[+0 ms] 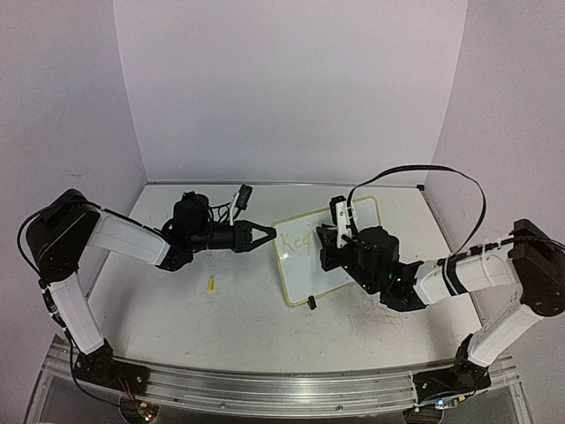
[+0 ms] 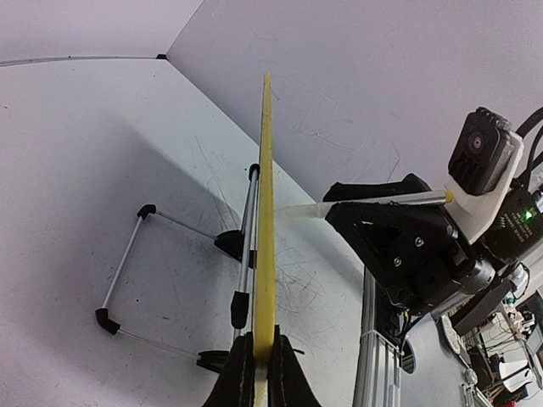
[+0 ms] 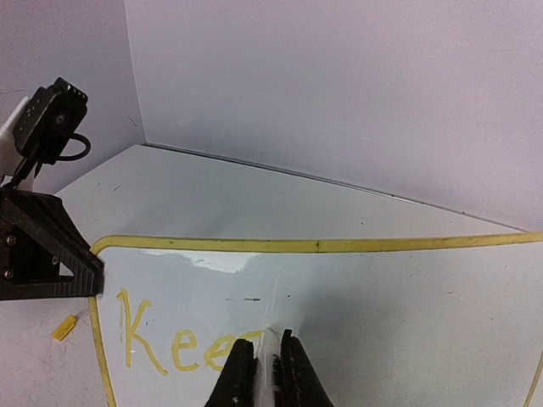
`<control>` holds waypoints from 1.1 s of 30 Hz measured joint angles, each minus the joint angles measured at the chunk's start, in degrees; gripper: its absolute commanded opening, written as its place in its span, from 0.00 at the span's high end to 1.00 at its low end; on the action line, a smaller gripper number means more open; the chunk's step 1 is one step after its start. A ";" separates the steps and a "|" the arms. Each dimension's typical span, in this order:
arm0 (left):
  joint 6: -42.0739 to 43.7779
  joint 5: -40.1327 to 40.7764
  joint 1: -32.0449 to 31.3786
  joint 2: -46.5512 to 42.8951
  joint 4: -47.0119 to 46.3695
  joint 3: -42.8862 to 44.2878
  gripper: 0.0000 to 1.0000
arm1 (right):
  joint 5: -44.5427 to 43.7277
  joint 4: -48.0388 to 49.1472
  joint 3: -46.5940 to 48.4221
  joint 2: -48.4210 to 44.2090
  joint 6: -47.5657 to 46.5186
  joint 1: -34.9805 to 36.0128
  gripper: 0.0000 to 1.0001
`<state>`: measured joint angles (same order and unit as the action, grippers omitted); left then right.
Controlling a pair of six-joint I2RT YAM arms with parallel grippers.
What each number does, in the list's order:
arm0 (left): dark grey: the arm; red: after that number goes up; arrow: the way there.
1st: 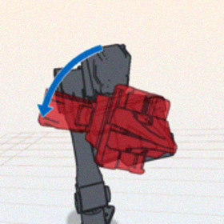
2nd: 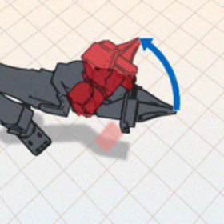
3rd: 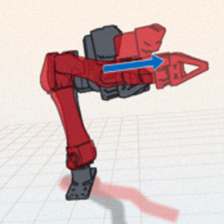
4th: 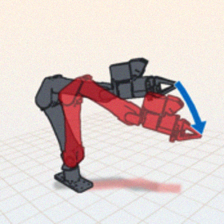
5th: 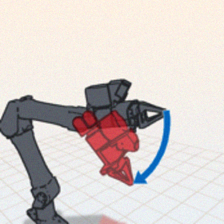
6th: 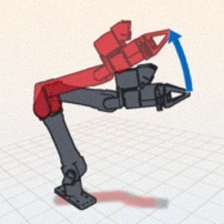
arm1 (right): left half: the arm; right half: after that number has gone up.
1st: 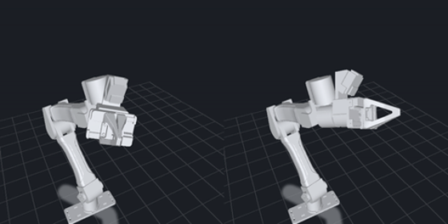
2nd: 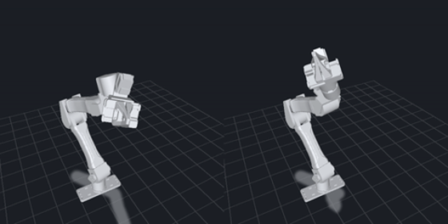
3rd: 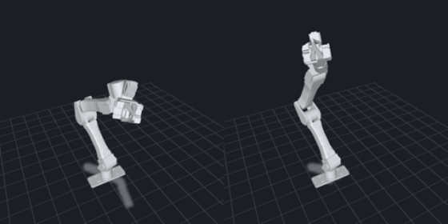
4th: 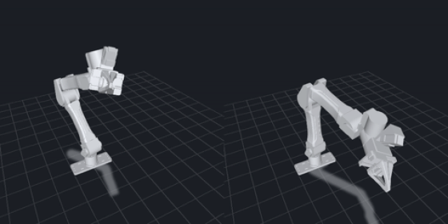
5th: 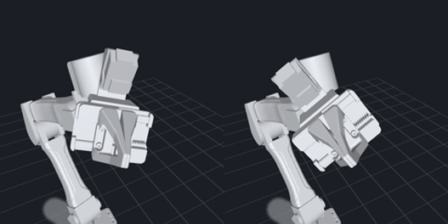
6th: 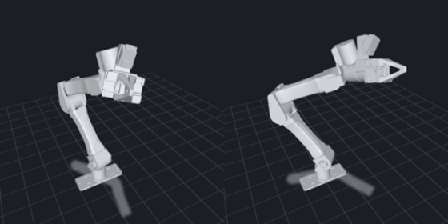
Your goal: Write a sentence on the whiteboard
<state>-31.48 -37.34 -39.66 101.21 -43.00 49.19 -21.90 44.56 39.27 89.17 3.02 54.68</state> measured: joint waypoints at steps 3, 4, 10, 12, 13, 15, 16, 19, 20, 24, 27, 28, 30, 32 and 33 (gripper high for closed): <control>0.00 0.02 0.00 0.00 0.00 0.00 1.00 | -0.14 -0.05 0.00 0.00 0.22 0.00 1.00; 0.00 0.02 0.00 0.00 0.02 0.00 1.00 | -0.14 -0.05 -0.02 0.00 0.37 0.00 1.00; 0.00 0.02 0.00 0.00 0.02 0.00 1.00 | -0.30 -0.25 -0.02 0.00 1.41 0.33 1.00; 0.00 0.02 0.00 0.00 0.03 0.00 1.00 | -0.47 -0.55 -0.04 0.00 1.74 0.55 1.00; 0.00 0.01 0.00 0.00 0.03 0.00 1.00 | -0.55 -0.69 -0.04 0.00 1.88 0.64 1.00; 0.00 0.00 0.00 0.00 0.02 0.00 1.00 | -0.70 -1.00 -0.07 0.00 2.22 0.85 1.00; 0.00 0.00 0.00 0.00 0.02 0.00 1.00 | -0.78 -1.16 -0.07 0.00 2.37 0.98 1.00; 0.00 0.00 0.00 0.00 0.02 0.00 1.00 | -0.84 -1.43 -0.25 0.00 2.86 1.29 1.00; 0.00 0.00 0.00 0.00 0.02 0.00 1.00 | -0.80 -1.48 -0.37 0.00 3.01 1.34 1.00; 0.02 0.00 0.00 0.00 0.02 0.00 1.00 | -0.31 -1.73 -0.50 0.00 3.28 1.68 1.00; 0.00 0.00 0.00 0.00 0.02 0.00 1.00 | 0.60 -1.71 -0.50 0.09 3.30 1.77 1.00; 0.00 0.00 0.00 0.00 0.02 0.00 1.00 | 0.77 -1.71 -0.50 0.05 3.32 1.77 1.00; 0.00 0.00 0.00 0.00 0.02 0.00 0.96 | 0.91 -2.00 -0.77 -0.79 3.46 1.76 1.00; 0.00 0.01 0.00 0.00 0.05 0.00 0.87 | 1.36 -2.55 -1.98 -3.72 3.45 1.46 1.00; 0.05 0.04 0.00 0.00 0.07 0.00 0.82 | 1.37 -2.90 -2.83 -5.86 3.44 1.18 1.00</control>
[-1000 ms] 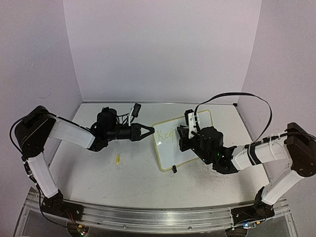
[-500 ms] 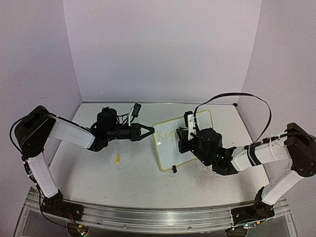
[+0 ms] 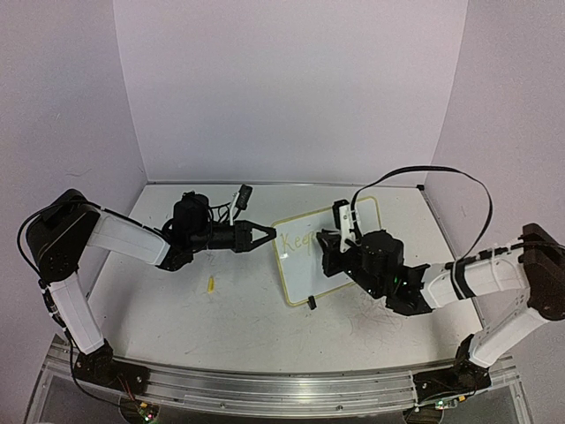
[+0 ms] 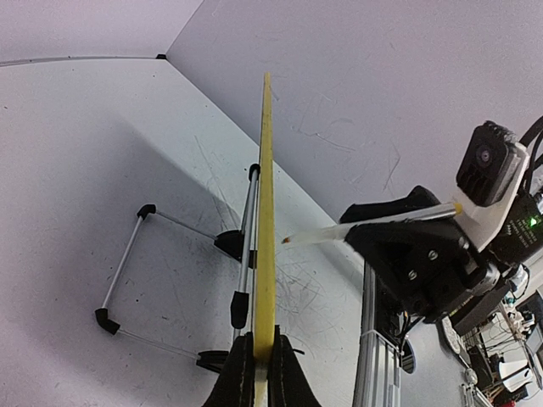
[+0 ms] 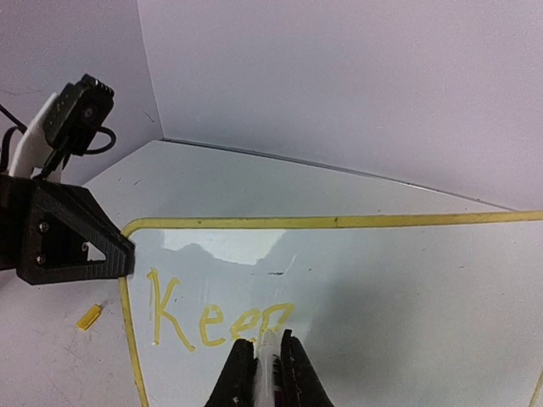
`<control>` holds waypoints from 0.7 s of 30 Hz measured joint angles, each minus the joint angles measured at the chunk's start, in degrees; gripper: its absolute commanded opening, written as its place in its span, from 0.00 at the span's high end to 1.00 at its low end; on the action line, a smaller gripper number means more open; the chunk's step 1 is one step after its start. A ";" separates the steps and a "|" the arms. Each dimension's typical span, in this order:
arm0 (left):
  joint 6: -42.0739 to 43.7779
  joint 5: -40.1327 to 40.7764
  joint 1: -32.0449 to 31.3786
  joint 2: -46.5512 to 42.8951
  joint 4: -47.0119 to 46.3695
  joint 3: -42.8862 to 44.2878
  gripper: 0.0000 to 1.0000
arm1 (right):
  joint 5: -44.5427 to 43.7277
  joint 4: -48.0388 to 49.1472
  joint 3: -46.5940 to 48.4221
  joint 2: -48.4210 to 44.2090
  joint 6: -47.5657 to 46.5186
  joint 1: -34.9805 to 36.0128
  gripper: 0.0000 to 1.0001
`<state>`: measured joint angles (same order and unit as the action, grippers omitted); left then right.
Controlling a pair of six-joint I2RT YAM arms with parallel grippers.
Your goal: Write a sentence on the whiteboard
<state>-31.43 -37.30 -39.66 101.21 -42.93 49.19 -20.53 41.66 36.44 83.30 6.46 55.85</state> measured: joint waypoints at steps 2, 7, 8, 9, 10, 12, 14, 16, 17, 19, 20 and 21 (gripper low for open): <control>-0.17 -0.05 -0.05 -0.02 0.55 0.00 0.71 | -0.35 -0.42 -1.75 -5.10 -0.34 -1.42 1.00; -0.49 0.92 -0.41 -0.65 2.56 -0.02 0.54 | 0.26 -0.60 -6.34 -14.85 -1.78 -6.99 1.00; -0.63 1.32 -0.54 -0.91 2.87 -0.04 0.53 | 0.67 -0.67 -6.91 -15.54 -2.06 -7.61 1.00; -0.71 1.77 -0.72 -1.18 3.12 -0.04 0.51 | 1.18 -0.69 -7.27 -15.84 -2.30 -7.93 1.00; -0.93 2.56 -1.06 -1.49 3.31 -0.12 0.50 | 1.97 -0.79 -7.33 -15.71 -2.54 -7.93 1.00; -1.28 4.23 -2.35 -2.03 3.51 -0.38 0.48 | 3.42 -0.84 -7.37 -15.43 -2.93 -7.93 1.00; -1.51 6.04 -4.27 -2.32 3.51 -0.85 0.45 | 4.85 -0.80 -7.44 -15.29 -3.19 -7.88 1.00; -1.64 8.26 -6.44 -2.38 3.44 -1.75 0.44 | 5.95 -0.67 -7.65 -15.27 -3.23 -7.87 1.00; -1.82 9.72 -7.48 -2.38 3.39 -2.56 0.44 | 6.42 -0.57 -7.84 -15.27 -3.23 -7.87 1.00; -2.24 12.17 -8.90 -2.38 3.58 -4.17 0.44 | 7.07 -0.54 -8.24 -15.25 -3.21 -7.87 1.00; -2.70 13.53 -9.44 -2.38 3.87 -5.09 0.46 | 7.42 -0.54 -8.48 -15.25 -3.21 -7.87 1.00; -2.93 14.49 -9.69 -2.38 3.95 -5.66 0.48 | 7.71 -0.52 -8.68 -15.25 -3.20 -7.87 1.00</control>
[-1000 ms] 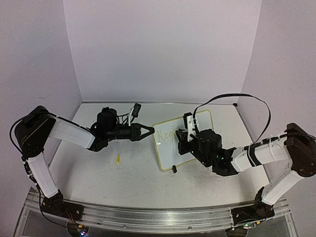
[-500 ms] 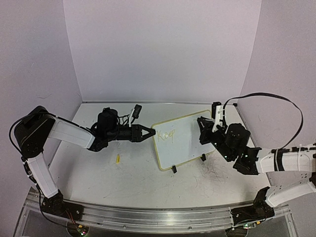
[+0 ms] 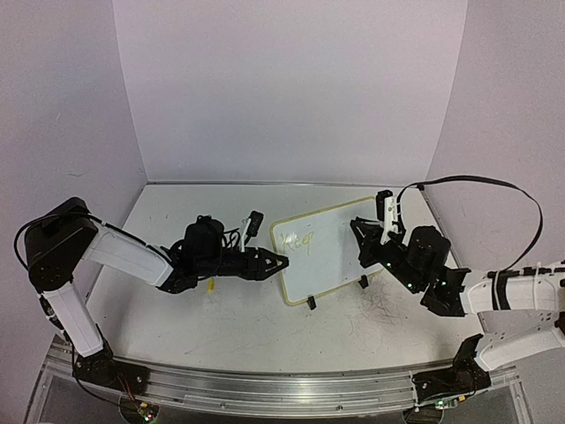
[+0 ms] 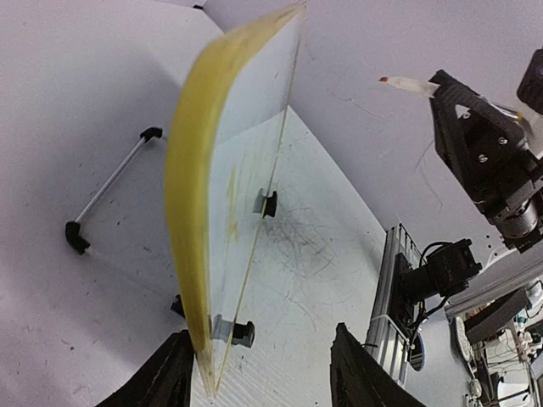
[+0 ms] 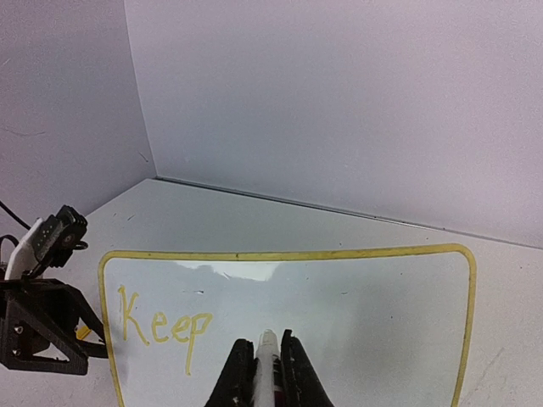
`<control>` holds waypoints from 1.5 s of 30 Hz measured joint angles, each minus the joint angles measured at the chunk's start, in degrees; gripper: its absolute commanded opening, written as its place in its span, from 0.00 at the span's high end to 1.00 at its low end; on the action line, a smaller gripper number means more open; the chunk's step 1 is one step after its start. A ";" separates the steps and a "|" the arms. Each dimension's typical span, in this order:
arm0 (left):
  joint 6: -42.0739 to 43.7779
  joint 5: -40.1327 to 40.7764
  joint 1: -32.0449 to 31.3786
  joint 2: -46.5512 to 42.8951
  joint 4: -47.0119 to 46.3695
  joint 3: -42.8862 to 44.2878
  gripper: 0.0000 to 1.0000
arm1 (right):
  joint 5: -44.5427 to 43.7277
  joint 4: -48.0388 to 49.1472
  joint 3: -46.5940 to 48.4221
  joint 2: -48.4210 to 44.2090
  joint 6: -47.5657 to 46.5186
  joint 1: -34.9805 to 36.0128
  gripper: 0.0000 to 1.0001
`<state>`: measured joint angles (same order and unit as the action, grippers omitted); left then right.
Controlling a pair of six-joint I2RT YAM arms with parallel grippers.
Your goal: Write a sentence on the whiteboard
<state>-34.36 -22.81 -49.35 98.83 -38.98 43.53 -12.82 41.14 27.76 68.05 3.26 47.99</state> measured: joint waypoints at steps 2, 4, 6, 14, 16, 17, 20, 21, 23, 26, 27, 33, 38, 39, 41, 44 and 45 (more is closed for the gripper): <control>-0.71 1.69 -0.44 0.00 0.02 -0.93 0.51 | 0.54 0.05 -0.46 0.00 0.09 0.00 1.00; -1.18 2.76 -0.70 0.32 -0.15 -1.03 0.55 | 1.05 0.07 -0.58 0.26 0.20 0.00 1.00; -1.52 3.33 -0.90 1.16 -0.71 -1.02 0.59 | 1.50 0.18 -0.58 0.59 0.20 0.00 1.00; -0.86 3.43 -1.02 4.78 -1.65 -1.03 0.65 | 2.28 0.80 -0.58 1.81 0.09 0.01 1.00; -0.24 3.18 -1.02 5.16 -2.22 -1.03 0.64 | 2.56 1.27 -0.58 2.45 -0.01 0.04 1.00; 0.02 2.92 -1.02 5.45 -2.83 -1.02 0.64 | 2.74 1.30 -0.58 2.74 -0.04 0.04 1.00; 0.10 1.51 -1.02 6.84 -5.54 -0.96 0.67 | 3.24 1.27 -0.58 3.31 -0.08 0.04 1.00; 0.10 1.20 -1.02 7.39 -6.37 -0.96 0.69 | 3.32 1.29 -0.58 3.34 -0.08 0.04 1.00; 0.09 0.81 -1.02 8.16 -7.81 -0.92 0.71 | 3.44 1.41 -0.58 3.34 -0.08 0.04 1.00; 0.45 0.43 -1.02 8.71 -9.64 -0.92 0.70 | 3.63 1.51 -0.58 3.34 -0.10 0.04 1.00; 0.70 0.38 -1.02 8.79 -10.23 -0.92 0.69 | 3.78 1.53 -0.58 3.34 -0.10 0.04 1.00; 2.10 0.50 -1.02 9.28 -13.27 -0.74 0.77 | 4.90 1.71 -0.58 3.34 -0.08 0.04 1.00; 3.00 0.68 -0.97 9.43 -15.33 -0.73 0.91 | 5.77 1.73 -0.58 3.34 -0.12 0.04 1.00; 3.19 0.68 -0.97 9.62 -15.71 -0.69 0.93 | 5.96 1.73 -0.58 3.34 -0.12 0.04 1.00; 3.58 0.66 -0.93 10.19 -16.18 -0.62 0.96 | 6.29 1.73 -0.58 3.34 -0.18 0.04 1.00; 4.63 0.41 -0.78 10.56 -16.56 -0.59 0.98 | 6.52 1.73 -0.58 3.34 -0.24 0.04 1.00; 4.86 0.26 -0.68 10.56 -16.64 -0.59 0.99 | 6.54 1.73 -0.58 3.34 -0.26 0.04 1.00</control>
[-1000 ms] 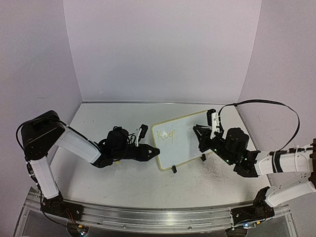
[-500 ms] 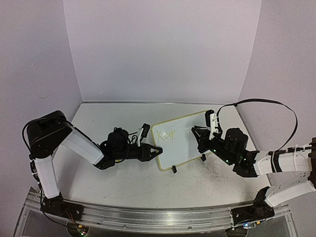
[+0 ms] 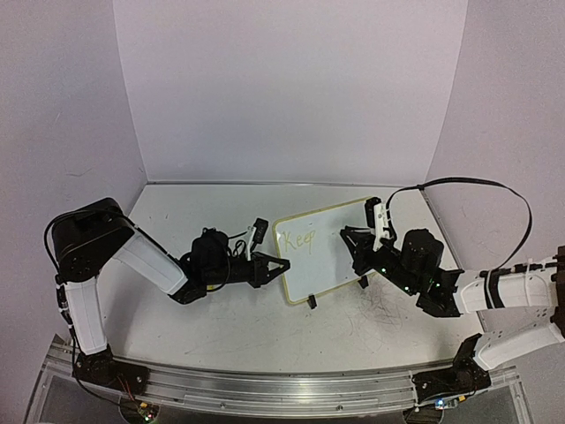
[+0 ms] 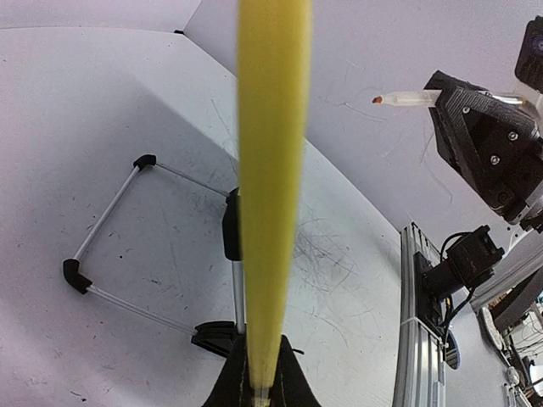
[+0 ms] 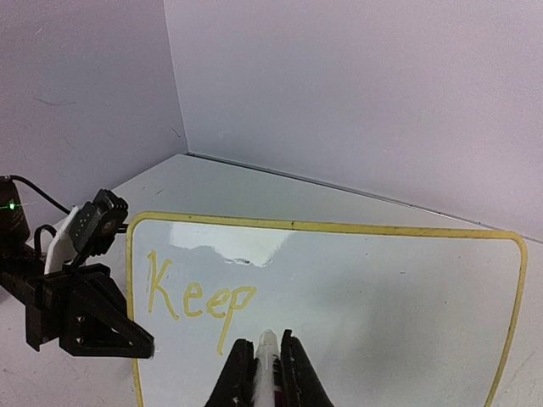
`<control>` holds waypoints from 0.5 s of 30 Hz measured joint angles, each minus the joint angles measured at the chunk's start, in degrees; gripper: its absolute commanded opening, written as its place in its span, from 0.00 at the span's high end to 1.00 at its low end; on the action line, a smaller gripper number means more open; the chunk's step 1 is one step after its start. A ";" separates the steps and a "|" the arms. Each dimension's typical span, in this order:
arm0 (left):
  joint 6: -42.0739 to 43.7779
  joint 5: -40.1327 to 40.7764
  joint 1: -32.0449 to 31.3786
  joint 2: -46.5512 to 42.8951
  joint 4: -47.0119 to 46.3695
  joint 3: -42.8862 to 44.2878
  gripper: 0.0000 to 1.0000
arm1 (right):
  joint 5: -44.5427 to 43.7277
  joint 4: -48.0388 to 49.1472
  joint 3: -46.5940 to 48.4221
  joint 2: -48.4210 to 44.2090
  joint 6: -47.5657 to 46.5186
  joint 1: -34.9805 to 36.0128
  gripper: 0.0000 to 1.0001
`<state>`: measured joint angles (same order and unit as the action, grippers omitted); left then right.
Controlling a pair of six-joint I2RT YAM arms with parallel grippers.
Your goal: Write a sentence on the whiteboard
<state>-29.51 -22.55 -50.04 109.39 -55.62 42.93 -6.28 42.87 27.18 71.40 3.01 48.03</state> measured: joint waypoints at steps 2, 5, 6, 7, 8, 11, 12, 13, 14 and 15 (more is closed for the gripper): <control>0.46 -0.58 0.38 0.02 -0.02 -0.02 1.00 | -0.01 0.00 0.00 0.00 -0.01 0.00 1.00; 1.40 -2.39 1.41 0.04 -0.08 -0.22 1.00 | -0.02 -0.02 0.00 0.00 -0.02 0.00 1.00; 1.69 -3.04 1.82 0.08 -0.16 -0.35 1.00 | -0.02 -0.04 0.00 0.00 -0.02 0.00 1.00; 2.10 -3.83 2.28 0.10 -0.39 -0.55 1.00 | -0.02 -0.06 0.00 0.00 -0.02 0.00 1.00; 2.53 -4.61 2.72 0.11 -0.56 -0.77 1.00 | -0.02 -0.09 0.00 0.00 -0.02 0.00 1.00; 3.08 -6.79 3.90 0.11 -1.28 -1.51 1.00 | 0.00 -0.18 0.02 0.00 -0.02 0.00 1.00; 3.21 -7.50 4.33 0.11 -1.50 -1.77 1.00 | 0.00 -0.29 0.02 0.00 -0.02 0.00 1.00; 3.38 -8.12 4.63 0.11 -1.49 -1.86 1.00 | -0.02 -0.50 0.08 0.02 -0.02 0.00 1.00; 3.53 -8.80 4.91 0.11 -1.48 -1.88 1.00 | -0.02 -0.68 0.17 0.06 -0.02 0.00 1.00; 3.61 -9.26 5.14 0.11 -1.47 -1.88 1.00 | -0.03 -0.90 0.32 0.17 -0.02 0.00 1.00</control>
<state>-25.89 -31.81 -44.90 109.50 -57.09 41.06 -6.31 41.98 27.50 71.56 2.98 48.03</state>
